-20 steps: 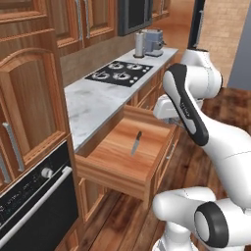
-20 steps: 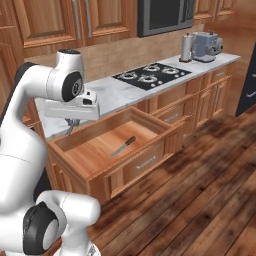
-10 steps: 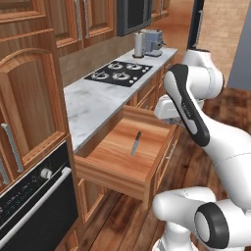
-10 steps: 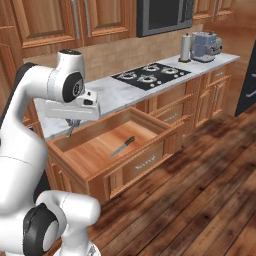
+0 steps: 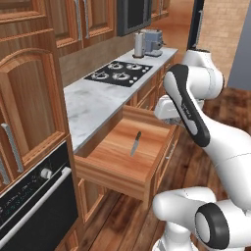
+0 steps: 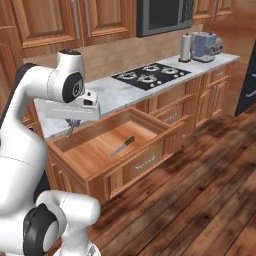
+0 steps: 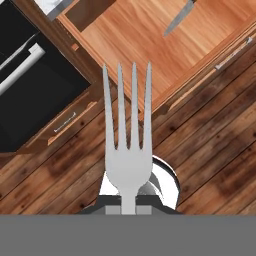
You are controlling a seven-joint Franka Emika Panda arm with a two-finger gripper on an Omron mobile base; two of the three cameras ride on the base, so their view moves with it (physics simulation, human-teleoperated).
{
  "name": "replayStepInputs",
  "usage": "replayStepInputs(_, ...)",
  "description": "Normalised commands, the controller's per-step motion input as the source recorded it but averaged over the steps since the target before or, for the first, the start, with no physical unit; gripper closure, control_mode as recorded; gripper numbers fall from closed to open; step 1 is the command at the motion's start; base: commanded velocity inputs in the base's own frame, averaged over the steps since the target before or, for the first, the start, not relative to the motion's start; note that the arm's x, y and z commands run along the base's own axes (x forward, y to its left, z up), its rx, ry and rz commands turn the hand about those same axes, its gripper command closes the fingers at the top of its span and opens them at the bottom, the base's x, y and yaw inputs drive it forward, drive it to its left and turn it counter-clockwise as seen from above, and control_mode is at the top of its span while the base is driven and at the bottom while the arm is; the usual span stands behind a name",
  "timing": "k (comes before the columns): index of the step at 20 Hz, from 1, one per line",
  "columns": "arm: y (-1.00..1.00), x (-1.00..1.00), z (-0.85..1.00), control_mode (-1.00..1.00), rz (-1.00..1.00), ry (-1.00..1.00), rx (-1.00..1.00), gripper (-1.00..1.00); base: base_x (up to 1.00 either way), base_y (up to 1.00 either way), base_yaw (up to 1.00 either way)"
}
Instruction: Pick up the metallic utensils from the counter and place them in the open drawer. Make sure not to pick up any wooden utensils.
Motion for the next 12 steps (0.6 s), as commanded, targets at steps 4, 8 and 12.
replayStepInputs(4, 0.00, 0.39, -0.01, -1.00, 0.03, 0.01, 0.00, 1.00, 0.04, 0.00, 0.00)
replayStepInputs(8, 0.00, 0.97, -0.16, -1.00, 0.09, 0.10, 0.01, 1.00, 0.00, 0.00, 0.00)
replayStepInputs(12, 0.02, 1.00, -0.26, -1.00, 0.06, 0.13, 0.00, 1.00, 0.00, 0.00, 0.00)
